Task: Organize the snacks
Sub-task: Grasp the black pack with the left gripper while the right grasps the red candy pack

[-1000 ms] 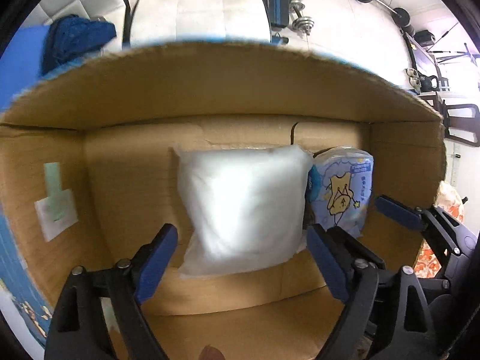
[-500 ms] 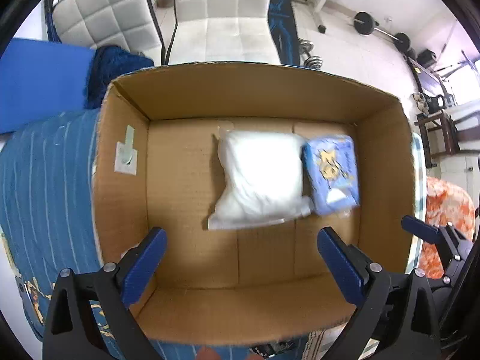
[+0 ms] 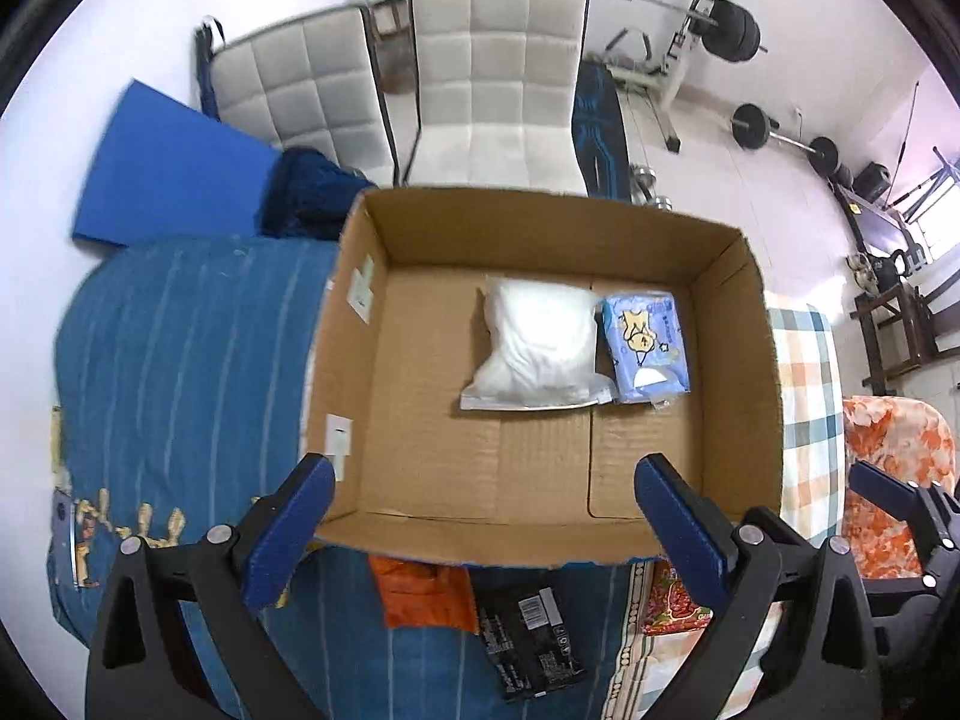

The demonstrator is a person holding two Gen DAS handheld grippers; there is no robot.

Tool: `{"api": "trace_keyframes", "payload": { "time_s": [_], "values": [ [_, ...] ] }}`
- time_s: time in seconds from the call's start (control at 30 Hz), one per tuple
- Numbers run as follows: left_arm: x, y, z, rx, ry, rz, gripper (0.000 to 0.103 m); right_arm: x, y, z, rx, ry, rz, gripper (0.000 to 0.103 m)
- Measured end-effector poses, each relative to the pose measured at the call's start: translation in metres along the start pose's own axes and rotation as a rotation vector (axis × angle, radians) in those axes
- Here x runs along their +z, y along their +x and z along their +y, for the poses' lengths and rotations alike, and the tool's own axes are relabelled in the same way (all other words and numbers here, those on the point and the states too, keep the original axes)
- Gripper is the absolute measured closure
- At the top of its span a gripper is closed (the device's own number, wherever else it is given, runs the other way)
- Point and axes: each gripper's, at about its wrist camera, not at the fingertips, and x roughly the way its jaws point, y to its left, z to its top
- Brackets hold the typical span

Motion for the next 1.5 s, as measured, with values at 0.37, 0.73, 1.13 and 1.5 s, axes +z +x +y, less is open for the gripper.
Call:
{"api": "trace_keyframes", "payload": {
  "time_s": [0.37,0.73,1.13,1.5],
  "values": [
    [-0.021,-0.054,-0.002,0.005,0.076,-0.106,0.001,-0.030,-0.054,0.004,-0.001,0.036,-0.074,0.000],
    [-0.048,-0.060,0.033,0.007,0.082,-0.071,0.000,-0.064,-0.040,-0.011,0.057,0.114,0.013,0.000],
    [-0.137,0.081,0.053,-0.088,-0.015,0.351,0.001,-0.117,0.087,-0.060,-0.043,0.207,0.240,0.000],
    [-0.174,0.177,-0.007,-0.160,-0.111,0.587,0.001,-0.133,0.164,-0.072,-0.022,0.306,0.311,0.013]
  ]
}}
